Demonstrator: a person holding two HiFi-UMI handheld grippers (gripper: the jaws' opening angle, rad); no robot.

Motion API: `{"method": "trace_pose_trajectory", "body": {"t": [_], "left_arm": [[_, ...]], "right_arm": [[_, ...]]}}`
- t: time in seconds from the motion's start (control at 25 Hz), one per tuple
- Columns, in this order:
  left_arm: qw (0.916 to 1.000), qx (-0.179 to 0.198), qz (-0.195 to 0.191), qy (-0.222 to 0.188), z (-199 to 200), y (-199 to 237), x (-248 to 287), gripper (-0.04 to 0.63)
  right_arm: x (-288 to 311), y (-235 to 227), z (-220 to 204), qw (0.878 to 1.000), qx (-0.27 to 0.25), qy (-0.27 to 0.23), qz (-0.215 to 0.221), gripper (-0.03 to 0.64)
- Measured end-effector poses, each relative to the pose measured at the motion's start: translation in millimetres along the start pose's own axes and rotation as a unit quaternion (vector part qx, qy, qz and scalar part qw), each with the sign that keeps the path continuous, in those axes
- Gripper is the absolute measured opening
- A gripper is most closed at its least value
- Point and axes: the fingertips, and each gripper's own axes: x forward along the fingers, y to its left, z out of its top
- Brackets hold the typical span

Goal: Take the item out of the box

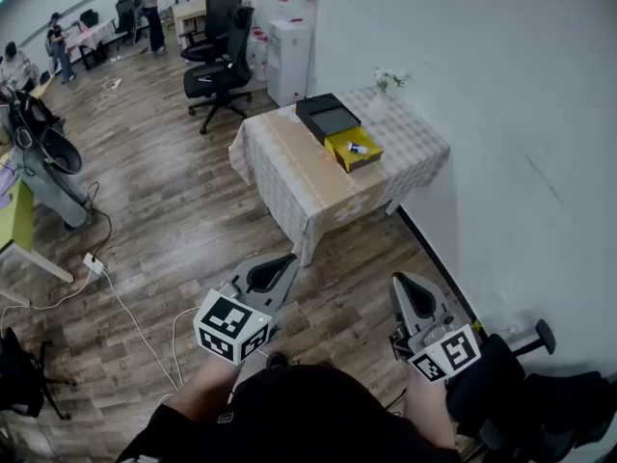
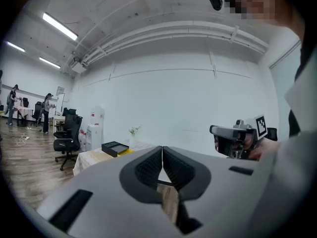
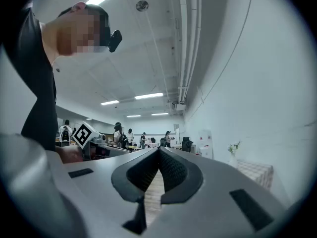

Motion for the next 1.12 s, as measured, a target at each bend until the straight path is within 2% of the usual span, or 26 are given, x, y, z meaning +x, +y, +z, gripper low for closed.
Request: {"method": "trace_pose_trajectory", "body": {"t": [0.48,0.76,1.12], "left_arm": [[1.0000,0.001,0.000,-0.001,-0.8,13.6,-5.3,0.015],[1.0000,-0.002,0.003,-0.006,-0.4,32.5,-24.3,0.015],[0.9998,-0.016,-0.007,0.002,-19.0,51.5,-38.9,0.015]], "right_arm": [[14.0,3.1,-4.5,1.000,0.006,0.000,0.002,0.035],[34.4,37.9,9.8,0.998,-0.038,-0.023,0.036,0.037],[49.9,52.1,-13.6,0.999,-0.011,0.008,0.041,0.038]]}}
